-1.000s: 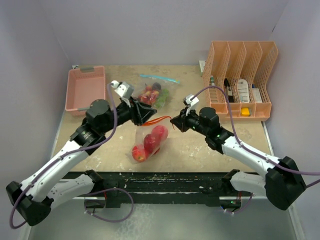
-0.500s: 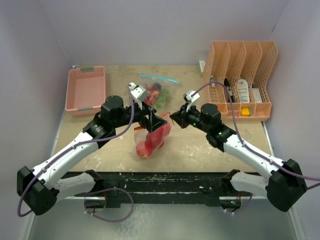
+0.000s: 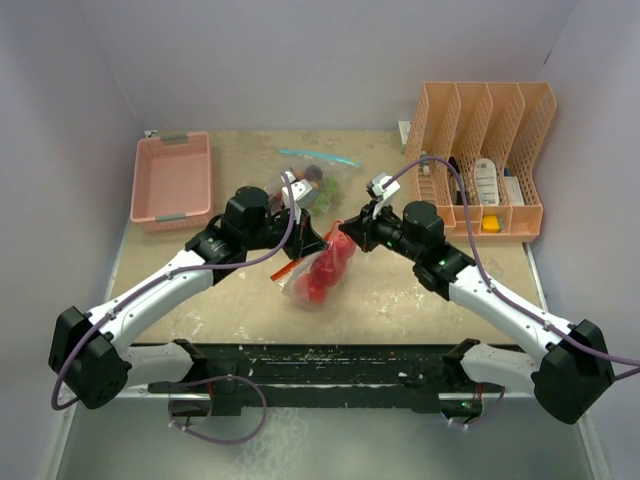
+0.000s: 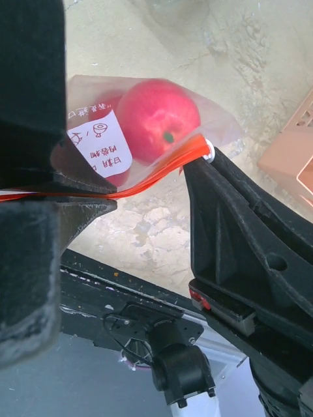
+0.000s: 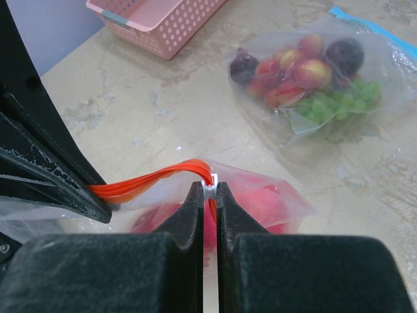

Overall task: Open the zip-top bag and remove the fake food
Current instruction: Unzip the zipper food storage bag at the center of the board.

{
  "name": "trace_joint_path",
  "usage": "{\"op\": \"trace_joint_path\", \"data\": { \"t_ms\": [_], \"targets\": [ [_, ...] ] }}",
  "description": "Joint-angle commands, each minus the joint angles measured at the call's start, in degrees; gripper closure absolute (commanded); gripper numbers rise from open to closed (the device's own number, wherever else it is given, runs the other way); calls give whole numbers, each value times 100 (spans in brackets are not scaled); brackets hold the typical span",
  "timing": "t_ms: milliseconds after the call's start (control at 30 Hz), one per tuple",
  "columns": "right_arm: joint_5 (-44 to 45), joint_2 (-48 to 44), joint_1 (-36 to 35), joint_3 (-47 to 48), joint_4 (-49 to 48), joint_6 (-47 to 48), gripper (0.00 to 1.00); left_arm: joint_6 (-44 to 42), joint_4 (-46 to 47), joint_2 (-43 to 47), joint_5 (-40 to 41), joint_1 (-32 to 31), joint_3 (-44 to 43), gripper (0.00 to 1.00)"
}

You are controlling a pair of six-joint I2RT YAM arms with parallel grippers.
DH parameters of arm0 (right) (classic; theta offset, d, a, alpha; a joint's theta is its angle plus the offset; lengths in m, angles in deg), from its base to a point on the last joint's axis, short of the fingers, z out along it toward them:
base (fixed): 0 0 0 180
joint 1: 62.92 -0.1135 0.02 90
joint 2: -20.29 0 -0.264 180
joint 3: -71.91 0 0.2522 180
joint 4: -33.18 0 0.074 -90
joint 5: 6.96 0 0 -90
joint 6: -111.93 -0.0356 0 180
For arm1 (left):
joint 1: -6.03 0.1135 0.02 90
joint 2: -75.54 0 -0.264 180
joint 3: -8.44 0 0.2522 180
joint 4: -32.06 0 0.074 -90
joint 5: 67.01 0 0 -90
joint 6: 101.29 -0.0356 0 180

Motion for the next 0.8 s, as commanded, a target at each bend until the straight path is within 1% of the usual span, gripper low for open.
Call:
{"op": "trace_joint_path", "data": {
  "t_ms": [0,67,133,233,400,600,767],
  "targets": [
    [-98,-175,7,292,-202,57,100,-19,113,33,181,-49,-237,100],
    [0,-191,9,285,-171,108,100,22,113,95,234,-42,-226,100],
    [-11,-164,16,292,86,181,100,109,179,285,310,-47,-166,100],
    [344,-101,9,274,191,228,100,256,283,746,566,-35,-29,100],
    [843,-112,17,296,477,437,100,305,-24,1306,810,-18,-131,100],
    [1216,-340,20,373,757,561,100,273,-540,1357,1183,57,-394,100],
    [1532,-443,27,472,1045,588,100,351,-432,1305,1162,100,-323,100]
  ]
}}
